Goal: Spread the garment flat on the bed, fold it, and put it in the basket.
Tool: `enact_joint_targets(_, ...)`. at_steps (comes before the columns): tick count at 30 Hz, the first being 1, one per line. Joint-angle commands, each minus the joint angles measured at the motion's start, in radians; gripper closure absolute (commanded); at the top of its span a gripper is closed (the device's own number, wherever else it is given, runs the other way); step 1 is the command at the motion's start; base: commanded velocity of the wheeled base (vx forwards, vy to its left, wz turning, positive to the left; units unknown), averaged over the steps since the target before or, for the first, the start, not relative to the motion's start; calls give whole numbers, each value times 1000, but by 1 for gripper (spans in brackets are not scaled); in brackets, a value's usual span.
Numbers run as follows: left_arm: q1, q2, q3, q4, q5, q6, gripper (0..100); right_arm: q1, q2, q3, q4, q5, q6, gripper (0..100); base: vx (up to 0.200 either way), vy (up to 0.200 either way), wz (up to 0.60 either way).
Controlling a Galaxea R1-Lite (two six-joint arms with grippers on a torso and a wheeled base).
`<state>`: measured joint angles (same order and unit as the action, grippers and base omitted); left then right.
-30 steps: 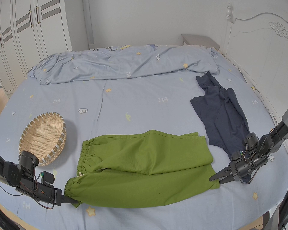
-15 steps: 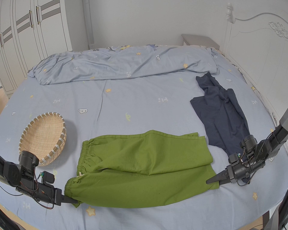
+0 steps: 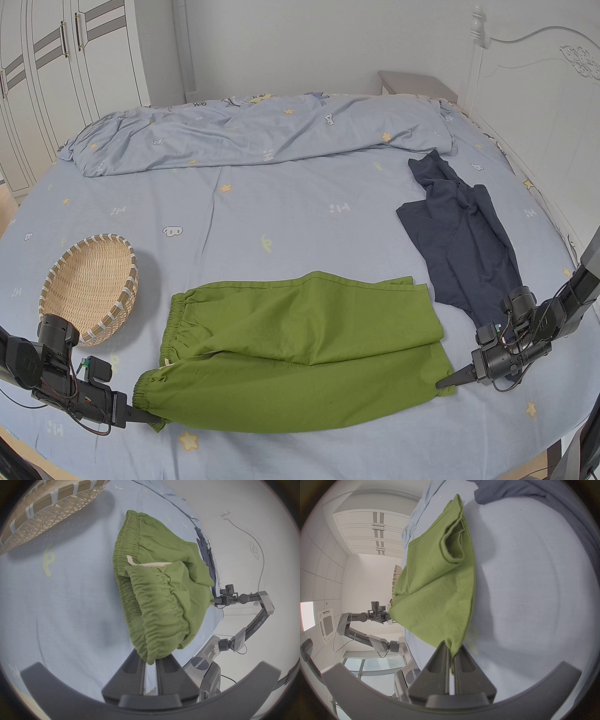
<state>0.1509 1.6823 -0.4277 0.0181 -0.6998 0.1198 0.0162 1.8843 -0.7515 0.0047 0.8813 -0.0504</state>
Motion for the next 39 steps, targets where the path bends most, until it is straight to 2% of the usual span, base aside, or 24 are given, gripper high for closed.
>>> enact_joint_targets(1,4,-1,0,0,0,0,100,-1,-1,4,0,2,0,100,0,0,0)
enact_joint_targets(7,10,2,-2,0,0,1,100,-4,-10,4,1,-4,-8,100,0,0,0)
enact_joint_targets(8,42,-1,-2,3,0,3,100,8,-50,15,11,-38,-9,100,0,0,0)
enact_joint_targets(10,49,-1,-2,6,0,3,100,15,-83,24,18,-70,-9,100,0,0,0)
enact_joint_targets(11,53,-1,-2,14,0,4,100,39,-123,32,37,-110,-8,100,0,0,0)
enact_joint_targets(14,70,-3,-2,28,0,6,100,79,-186,34,92,-150,-5,100,0,0,0)
enact_joint_targets(15,84,-9,-3,59,0,24,100,117,-229,29,149,-214,-2,100,0,0,0)
enact_joint_targets(16,87,-10,-3,63,0,29,100,125,-235,31,156,-228,-2,100,0,0,0)
enact_joint_targets(17,118,-21,-8,92,0,67,100,171,-271,50,178,-340,-2,100,0,0,0)
enact_joint_targets(18,130,-24,-10,100,0,78,100,188,-280,67,178,-377,1,100,0,0,0)
enact_joint_targets(19,131,-26,-10,102,0,80,100,191,-280,70,178,-384,1,100,0,0,0)
enact_joint_targets(20,153,-38,-16,115,0,89,100,222,-298,119,170,-439,1,100,0,0,0)
enact_joint_targets(34,196,-26,-16,215,3,190,100,228,-386,277,159,-410,1,100,0,0,0)
enact_joint_targets(39,191,14,-14,249,6,218,100,229,-352,343,32,-410,3,100,0,0,0)
